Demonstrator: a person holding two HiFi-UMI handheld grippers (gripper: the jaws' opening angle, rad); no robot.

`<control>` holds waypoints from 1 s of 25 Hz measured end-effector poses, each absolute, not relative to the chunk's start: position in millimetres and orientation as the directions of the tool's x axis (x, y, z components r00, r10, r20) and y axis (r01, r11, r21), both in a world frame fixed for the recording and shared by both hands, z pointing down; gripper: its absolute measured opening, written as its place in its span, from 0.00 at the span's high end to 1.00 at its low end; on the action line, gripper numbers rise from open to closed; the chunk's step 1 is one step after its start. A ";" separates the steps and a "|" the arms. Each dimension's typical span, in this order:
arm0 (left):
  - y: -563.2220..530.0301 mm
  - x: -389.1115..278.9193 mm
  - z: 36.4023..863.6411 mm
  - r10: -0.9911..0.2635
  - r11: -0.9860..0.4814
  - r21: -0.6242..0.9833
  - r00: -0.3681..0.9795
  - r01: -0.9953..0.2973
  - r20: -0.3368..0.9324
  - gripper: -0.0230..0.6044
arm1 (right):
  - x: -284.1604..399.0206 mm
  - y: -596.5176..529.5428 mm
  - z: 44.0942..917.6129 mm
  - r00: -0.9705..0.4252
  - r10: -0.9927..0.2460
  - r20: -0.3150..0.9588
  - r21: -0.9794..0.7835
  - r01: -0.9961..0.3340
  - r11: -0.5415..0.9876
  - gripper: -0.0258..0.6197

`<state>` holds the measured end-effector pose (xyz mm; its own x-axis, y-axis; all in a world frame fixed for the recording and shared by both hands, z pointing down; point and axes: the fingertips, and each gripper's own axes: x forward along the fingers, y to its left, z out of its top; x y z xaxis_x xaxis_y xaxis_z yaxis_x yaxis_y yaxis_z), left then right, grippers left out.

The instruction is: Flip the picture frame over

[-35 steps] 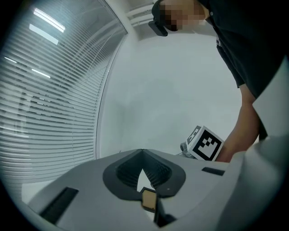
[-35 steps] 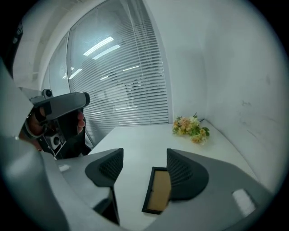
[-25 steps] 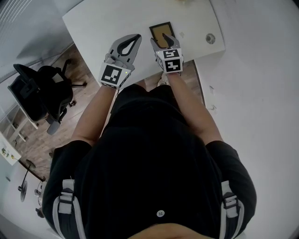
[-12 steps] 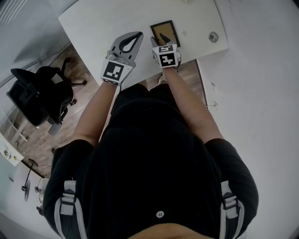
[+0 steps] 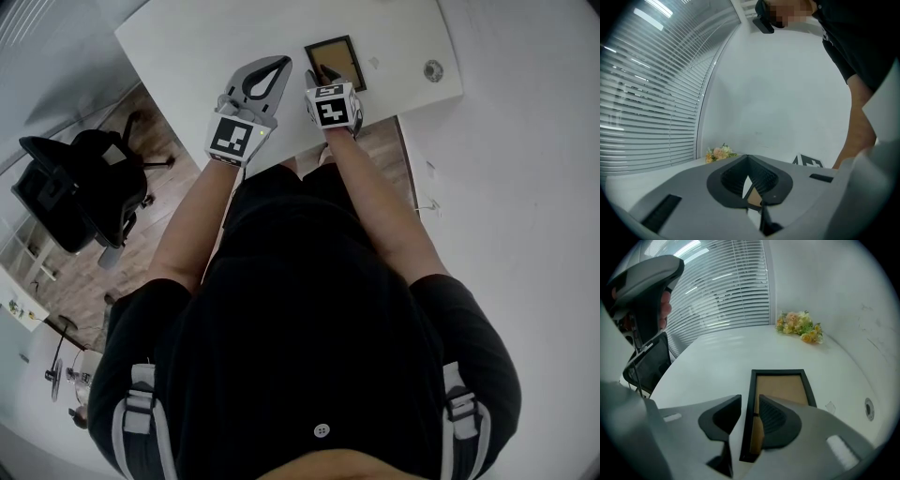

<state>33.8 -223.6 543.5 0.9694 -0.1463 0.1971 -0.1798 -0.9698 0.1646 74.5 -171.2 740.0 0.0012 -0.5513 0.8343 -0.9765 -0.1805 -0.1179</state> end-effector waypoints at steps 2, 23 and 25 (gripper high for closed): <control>-222.7 32.0 543.7 -0.145 -0.968 0.173 0.970 -0.180 0.196 0.95 | 74.7 -170.3 743.1 0.022 -0.543 0.840 -0.080 -0.983 -0.165 0.78; -229.6 7.5 517.3 -0.182 -0.965 0.163 0.971 -0.207 0.155 0.95 | 74.2 -182.0 712.4 0.007 -0.577 0.817 -0.172 -0.951 -0.256 0.88; -231.3 6.2 512.9 -0.198 -0.963 0.153 0.969 -0.220 0.146 0.95 | 73.8 -183.1 706.5 -0.005 -0.586 0.810 -0.194 -0.946 -0.261 0.88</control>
<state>6.2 -231.3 512.9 0.9693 -0.1981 0.1457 -0.2199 -0.9634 0.1534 73.8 -183.1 706.5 -0.0048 -0.5861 0.8102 -0.9457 -0.2606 -0.1942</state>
